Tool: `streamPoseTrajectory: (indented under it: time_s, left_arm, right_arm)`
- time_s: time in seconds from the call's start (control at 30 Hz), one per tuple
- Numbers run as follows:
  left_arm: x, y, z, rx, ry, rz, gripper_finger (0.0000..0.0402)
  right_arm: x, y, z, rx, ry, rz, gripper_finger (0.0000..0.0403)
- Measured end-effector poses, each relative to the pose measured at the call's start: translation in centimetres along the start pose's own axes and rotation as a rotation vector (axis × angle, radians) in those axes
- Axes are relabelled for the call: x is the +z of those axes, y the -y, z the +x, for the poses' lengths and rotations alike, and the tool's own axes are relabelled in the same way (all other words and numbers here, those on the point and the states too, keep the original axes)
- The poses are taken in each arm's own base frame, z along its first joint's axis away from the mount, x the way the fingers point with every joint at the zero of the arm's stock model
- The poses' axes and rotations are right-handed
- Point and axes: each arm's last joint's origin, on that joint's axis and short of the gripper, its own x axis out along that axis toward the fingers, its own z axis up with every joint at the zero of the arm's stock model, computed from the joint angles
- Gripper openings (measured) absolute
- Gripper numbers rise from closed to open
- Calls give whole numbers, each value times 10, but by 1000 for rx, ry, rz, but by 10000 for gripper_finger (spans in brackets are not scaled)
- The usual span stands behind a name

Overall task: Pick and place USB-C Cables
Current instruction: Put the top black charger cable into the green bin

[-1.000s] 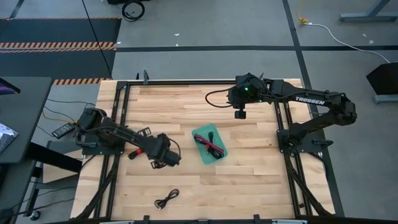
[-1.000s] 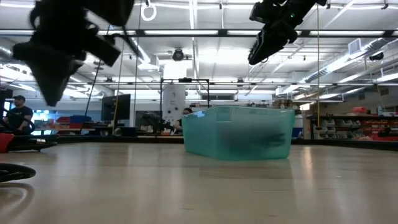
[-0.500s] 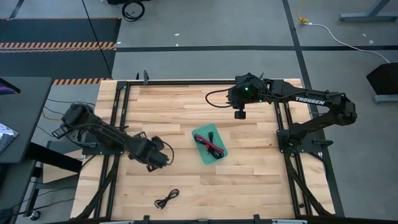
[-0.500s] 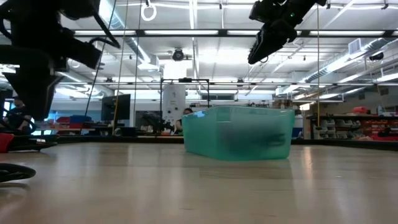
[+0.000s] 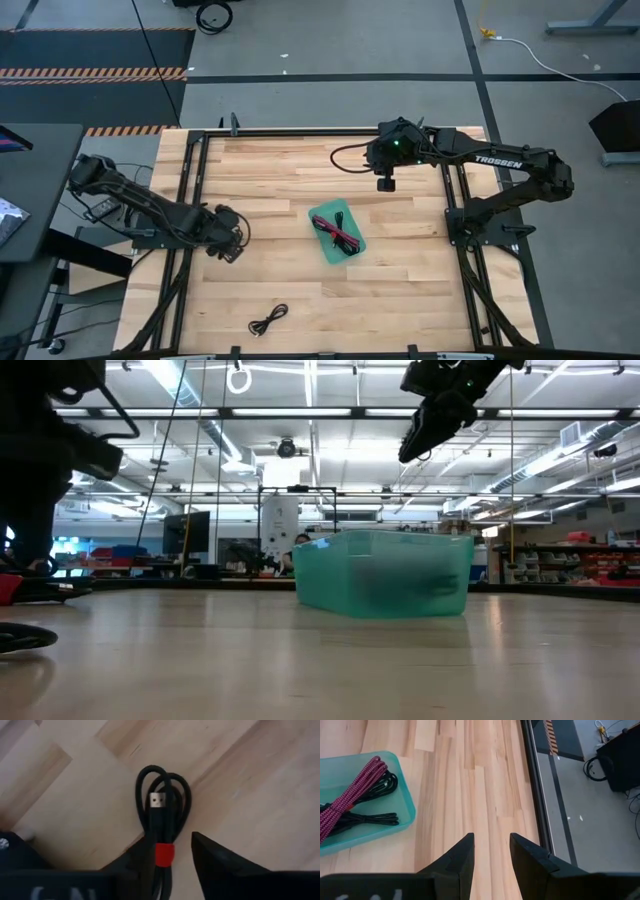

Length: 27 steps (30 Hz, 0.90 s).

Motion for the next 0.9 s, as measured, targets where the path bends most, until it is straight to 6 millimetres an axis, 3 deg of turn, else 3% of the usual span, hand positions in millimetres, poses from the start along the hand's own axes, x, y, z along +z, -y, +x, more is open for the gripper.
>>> streamPoseTrajectory:
  time_s: [0.3, 0.43, 0.63, 0.9]
  left_arm:
    - [0, 1, 6, 46, -10, 1, 235]
    - [-1, 4, 13, 76, -50, 23, 260]
    - [-1, 11, 23, 95, -87, 56, 252]
    - [-1, 19, 36, 107, -112, 91, 194]
  right_arm:
    - [1, -1, 0, 23, 17, 1, 130]
    - [1, -1, 0, 44, 22, 1, 130]
    - [1, -1, 0, 44, 22, 1, 130]
    - [1, -1, 0, 46, 22, 8, 130]
